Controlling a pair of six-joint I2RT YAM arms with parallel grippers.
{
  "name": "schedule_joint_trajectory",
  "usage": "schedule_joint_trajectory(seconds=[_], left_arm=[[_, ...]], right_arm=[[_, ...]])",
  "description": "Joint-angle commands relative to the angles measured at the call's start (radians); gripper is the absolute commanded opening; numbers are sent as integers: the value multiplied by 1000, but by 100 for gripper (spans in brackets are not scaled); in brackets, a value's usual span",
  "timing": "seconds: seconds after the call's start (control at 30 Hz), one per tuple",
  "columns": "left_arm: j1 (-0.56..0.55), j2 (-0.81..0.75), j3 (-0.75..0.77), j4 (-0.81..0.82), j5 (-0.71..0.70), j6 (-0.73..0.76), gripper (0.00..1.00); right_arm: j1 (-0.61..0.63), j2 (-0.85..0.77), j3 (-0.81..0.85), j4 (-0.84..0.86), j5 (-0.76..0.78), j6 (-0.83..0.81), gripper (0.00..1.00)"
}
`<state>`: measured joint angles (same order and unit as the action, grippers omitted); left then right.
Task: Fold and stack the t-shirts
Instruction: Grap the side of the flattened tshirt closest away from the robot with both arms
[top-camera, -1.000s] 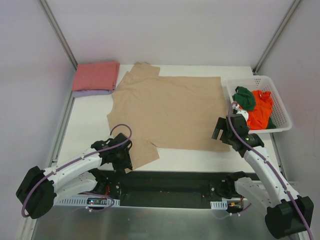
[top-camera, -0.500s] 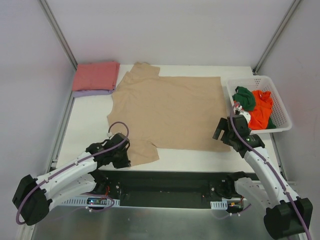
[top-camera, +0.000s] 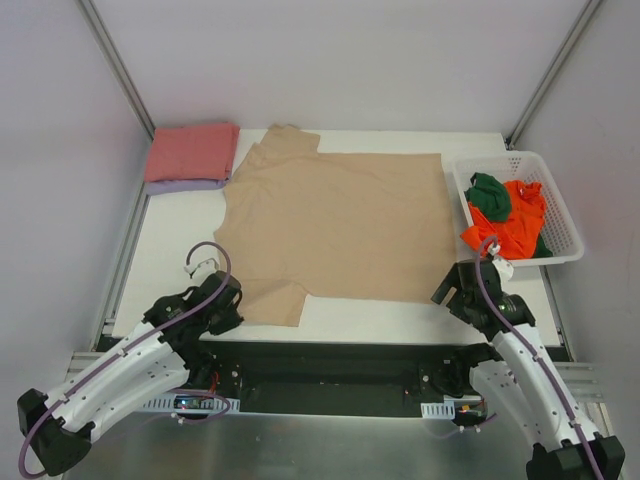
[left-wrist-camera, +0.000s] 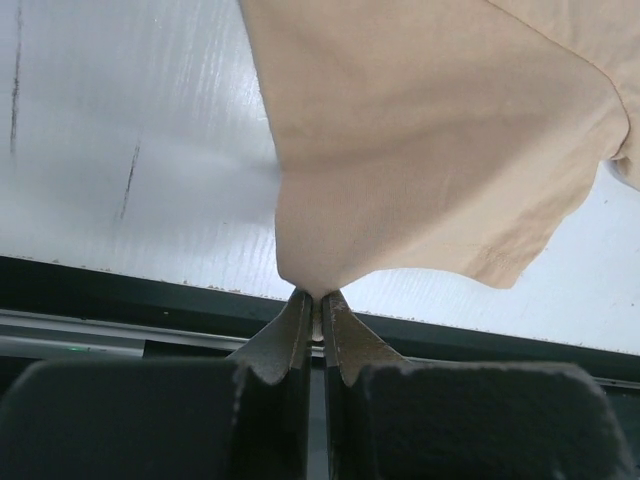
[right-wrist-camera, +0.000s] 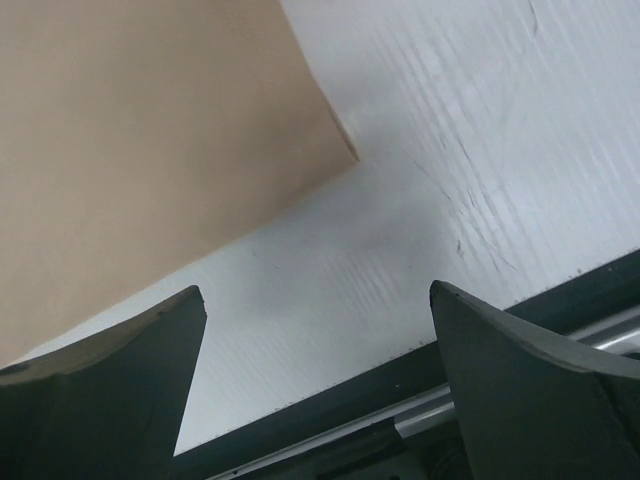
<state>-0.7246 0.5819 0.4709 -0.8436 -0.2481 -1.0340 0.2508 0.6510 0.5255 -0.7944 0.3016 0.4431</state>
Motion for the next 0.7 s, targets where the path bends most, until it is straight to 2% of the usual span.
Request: schedule_joint_trajectory(seconds=[0.0,0.07,0.2,0.3,0.43,0.57,0.67], left_arm=[[8,5,28,-41,-51,-6,0],[10,21,31,-40,-39,-1,0],[8,24,25,-14,-17,8,0],[8,3,9,49,30,28,0],[8,-11,-17,141,95,51,0],[10,6,-17,179,118,64,0],[8,22,-12,207,135,77,0]], right_arm=[[-13,-30,-53,-33,37,83,98],[-15,-13,-68,38,39,79,99],[-16,67,-70,145,83,72,86],[-22,140,-68,214,108,71,72],[-28,225,-56,253,97,72,68],[-35,278,-71,296,87,71,62],[-39,309,-78,322,76,69,61]])
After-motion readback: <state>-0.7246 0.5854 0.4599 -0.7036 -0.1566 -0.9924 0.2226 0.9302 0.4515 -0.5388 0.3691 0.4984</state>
